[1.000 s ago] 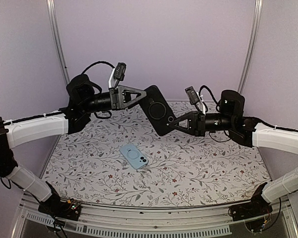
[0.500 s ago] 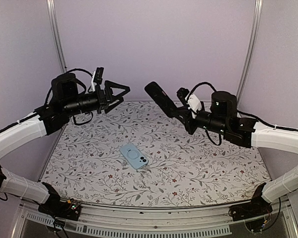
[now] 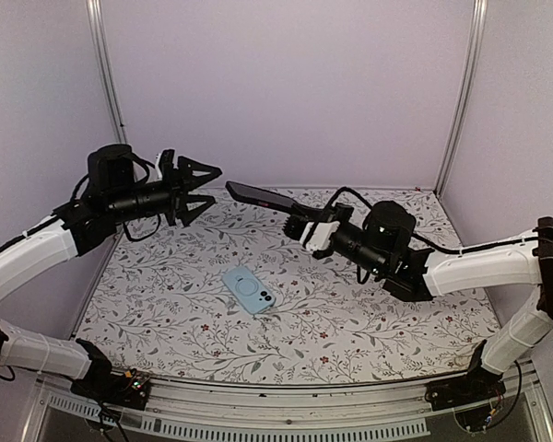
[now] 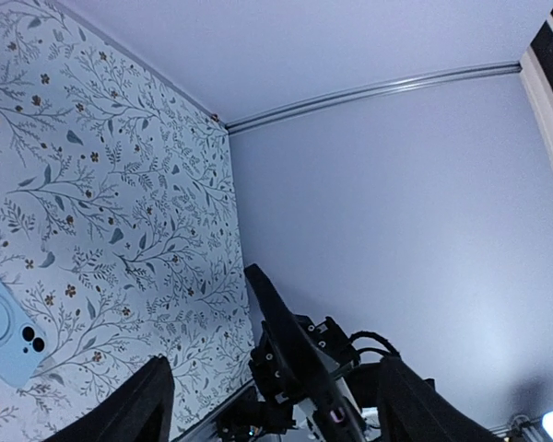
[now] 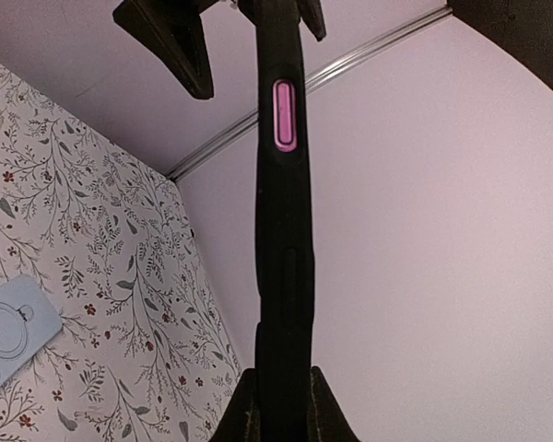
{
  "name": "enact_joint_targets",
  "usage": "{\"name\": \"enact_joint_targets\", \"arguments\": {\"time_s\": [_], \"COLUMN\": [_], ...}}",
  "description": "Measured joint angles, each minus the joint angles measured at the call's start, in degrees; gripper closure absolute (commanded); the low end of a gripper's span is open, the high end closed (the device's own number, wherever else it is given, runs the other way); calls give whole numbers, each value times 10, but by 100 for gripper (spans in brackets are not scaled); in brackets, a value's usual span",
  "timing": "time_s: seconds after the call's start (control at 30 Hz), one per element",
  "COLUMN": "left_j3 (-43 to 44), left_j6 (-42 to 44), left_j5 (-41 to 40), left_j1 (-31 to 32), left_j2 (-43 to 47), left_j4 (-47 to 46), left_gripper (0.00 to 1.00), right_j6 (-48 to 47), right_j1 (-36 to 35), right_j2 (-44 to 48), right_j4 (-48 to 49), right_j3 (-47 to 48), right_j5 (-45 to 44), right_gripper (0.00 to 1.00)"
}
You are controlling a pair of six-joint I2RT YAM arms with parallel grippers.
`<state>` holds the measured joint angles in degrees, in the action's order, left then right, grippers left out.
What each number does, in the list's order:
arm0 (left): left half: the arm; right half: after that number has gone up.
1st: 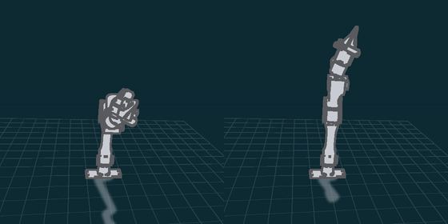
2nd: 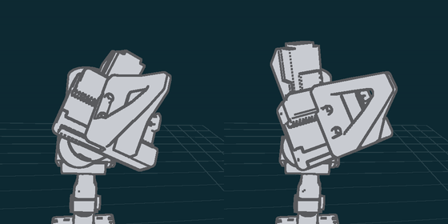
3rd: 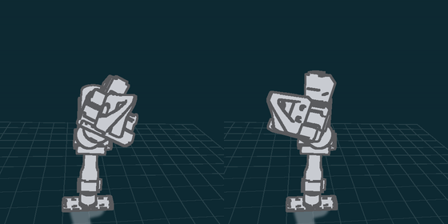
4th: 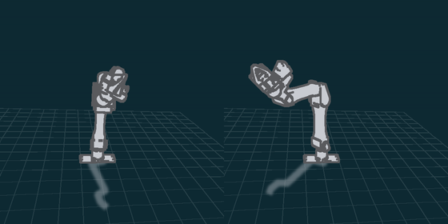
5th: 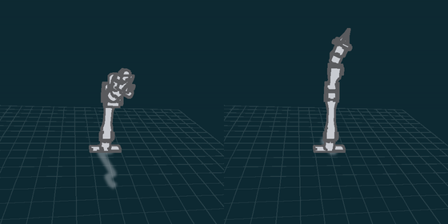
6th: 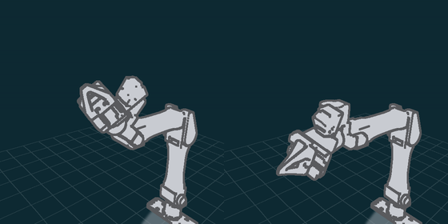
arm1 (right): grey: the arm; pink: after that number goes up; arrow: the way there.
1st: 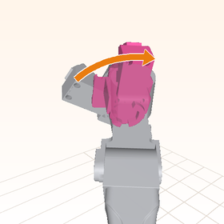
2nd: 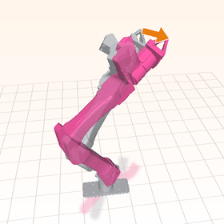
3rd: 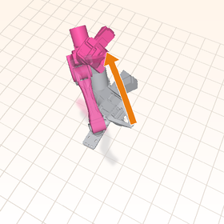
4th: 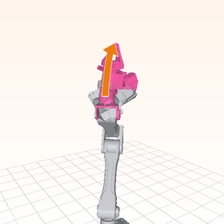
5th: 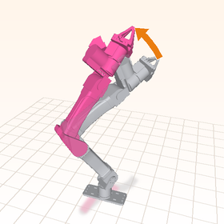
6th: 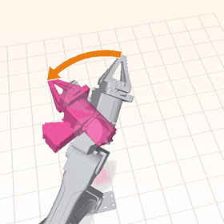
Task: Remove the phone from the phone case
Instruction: Pass from the right arm to the left
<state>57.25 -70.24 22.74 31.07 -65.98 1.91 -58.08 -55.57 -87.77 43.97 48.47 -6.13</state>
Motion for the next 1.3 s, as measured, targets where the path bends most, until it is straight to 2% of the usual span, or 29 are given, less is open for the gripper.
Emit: {"name": "enact_joint_targets", "arguments": {"time_s": [0.27, 0.6, 0.83, 0.9, 0.93, 0.97, 1.03, 1.1, 1.17, 1.3], "left_j3": [-29, -31, -32, -32, -32, -32, -32, -33, -37, -41], "left_j6": [-34, -37, -26, -31, -31, -34, -33, -24, -20, -13], "left_j5": [16, 33, 36, 36, 36, 36, 37, 37, 35, 28], "left_j1": [-2, -4, -5, -5, -5, -5, -5, -5, -5, -6], "left_j2": [6, 3, -4, -4, -4, -4, -5, -6, -7, -7], "left_j4": [-16, -27, -24, -21, -19, -19, -19, -18, -16, -22], "left_gripper": [49, 66, 97, 100, 100, 100, 100, 100, 100, 100], "right_j6": [-110, -188, -224, -242, -247, -251, -256, -250, -235, -165], "right_j1": [-17, -25, -26, -27, -28, -29, -31, -34, -36, -37], "right_j2": [-49, -97, -113, -116, -118, -119, -121, -122, -122, -114], "right_j4": [68, 126, 147, 150, 152, 153, 157, 167, 180, 186], "right_j3": [0, 24, 38, 38, 38, 38, 38, 38, 40, 35], "right_j5": [1, -14, -22, -24, -26, -27, -34, -45, -56, -74], "right_gripper": [100, 100, 100, 99, 90, 77, 37, 17, 6, 1]}}
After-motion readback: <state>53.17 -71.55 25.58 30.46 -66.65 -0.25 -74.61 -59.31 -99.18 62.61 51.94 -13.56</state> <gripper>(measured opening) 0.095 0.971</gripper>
